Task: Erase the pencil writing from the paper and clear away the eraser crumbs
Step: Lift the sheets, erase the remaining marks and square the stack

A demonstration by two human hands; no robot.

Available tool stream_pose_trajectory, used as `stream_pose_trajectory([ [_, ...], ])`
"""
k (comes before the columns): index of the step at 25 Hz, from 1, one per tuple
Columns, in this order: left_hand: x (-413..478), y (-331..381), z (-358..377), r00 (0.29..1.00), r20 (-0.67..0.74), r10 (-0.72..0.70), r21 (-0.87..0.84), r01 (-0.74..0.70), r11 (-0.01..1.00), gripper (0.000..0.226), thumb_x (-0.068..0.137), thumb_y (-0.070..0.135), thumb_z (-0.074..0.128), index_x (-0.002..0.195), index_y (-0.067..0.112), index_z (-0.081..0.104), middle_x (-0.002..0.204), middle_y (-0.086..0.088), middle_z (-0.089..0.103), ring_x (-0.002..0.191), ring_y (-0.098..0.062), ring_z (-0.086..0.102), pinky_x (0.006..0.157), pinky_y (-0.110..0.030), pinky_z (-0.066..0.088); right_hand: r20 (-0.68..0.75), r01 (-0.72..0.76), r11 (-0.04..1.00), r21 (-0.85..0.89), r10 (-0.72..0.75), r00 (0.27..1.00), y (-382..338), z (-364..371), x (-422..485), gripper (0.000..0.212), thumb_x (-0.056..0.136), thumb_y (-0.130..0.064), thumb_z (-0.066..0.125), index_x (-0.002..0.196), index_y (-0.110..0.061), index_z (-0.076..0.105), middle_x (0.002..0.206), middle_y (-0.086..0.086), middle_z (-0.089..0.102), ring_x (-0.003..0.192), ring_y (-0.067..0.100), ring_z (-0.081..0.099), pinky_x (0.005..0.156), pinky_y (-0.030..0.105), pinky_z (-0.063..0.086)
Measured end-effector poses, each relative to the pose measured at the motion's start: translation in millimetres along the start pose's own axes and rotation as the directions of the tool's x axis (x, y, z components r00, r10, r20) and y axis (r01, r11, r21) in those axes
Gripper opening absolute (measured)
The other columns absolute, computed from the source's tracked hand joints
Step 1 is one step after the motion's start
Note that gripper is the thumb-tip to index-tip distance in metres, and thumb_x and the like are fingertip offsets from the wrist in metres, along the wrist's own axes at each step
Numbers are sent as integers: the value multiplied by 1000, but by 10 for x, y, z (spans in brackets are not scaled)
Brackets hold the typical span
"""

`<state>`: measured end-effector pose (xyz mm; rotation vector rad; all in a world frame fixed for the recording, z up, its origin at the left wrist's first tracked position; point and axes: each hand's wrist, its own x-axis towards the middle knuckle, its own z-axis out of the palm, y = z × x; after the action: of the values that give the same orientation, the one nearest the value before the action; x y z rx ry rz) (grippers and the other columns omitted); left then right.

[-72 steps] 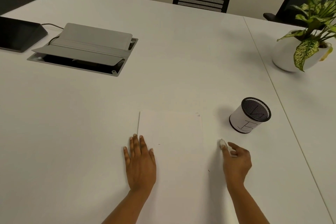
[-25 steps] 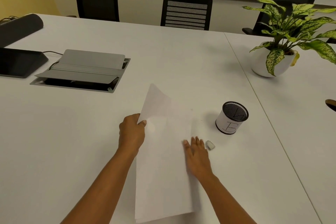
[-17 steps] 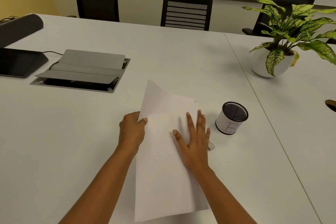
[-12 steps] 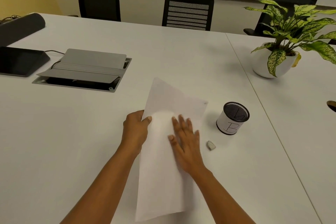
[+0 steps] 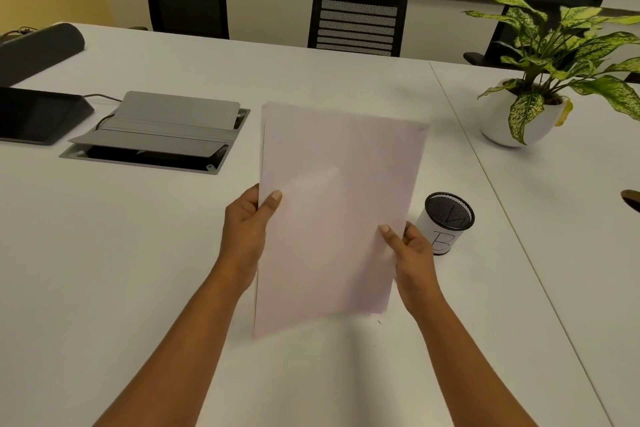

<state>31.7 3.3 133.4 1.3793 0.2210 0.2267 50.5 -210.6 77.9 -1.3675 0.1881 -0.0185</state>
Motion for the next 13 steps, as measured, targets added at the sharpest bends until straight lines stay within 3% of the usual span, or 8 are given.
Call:
stream_pose_trajectory([
  [3,-1,23,-21,996,29,80,-38,-79,996,24,80,35,58,102,29,65,97,7,72,95,-15,66,81,-29,55,-6,157,984,86,-157,988,-65,59,-18,15,84,-18,60,95,-24,68,93,-6,74,88,13,68,71,23,55],
  [6,0,-69,-34,996,42,82,-30,-81,996,27,69,41,63,95,32,65,87,15,73,86,-9,68,72,-22,56,-14,196,979,61,-195,981,-22,72,-39,17,85,-17,58,98,-24,67,95,-8,74,92,13,67,74,21,55],
  [11,-27,-399,-45,1000,-6,11,41,-11,999,14,83,16,64,89,29,64,76,15,73,73,-4,68,61,-16,54,-4,148,989,-23,-148,989,197,-18,-97,19,86,-16,58,95,-30,67,94,-13,73,92,11,67,75,21,55],
  [13,-24,-486,-63,1000,1,-16,71,16,997,12,83,15,63,90,25,64,77,12,72,73,-6,68,58,-14,52,-2,129,991,-47,-129,992,241,-38,-89,20,86,-17,59,95,-33,67,95,-14,73,93,11,67,76,20,54],
])
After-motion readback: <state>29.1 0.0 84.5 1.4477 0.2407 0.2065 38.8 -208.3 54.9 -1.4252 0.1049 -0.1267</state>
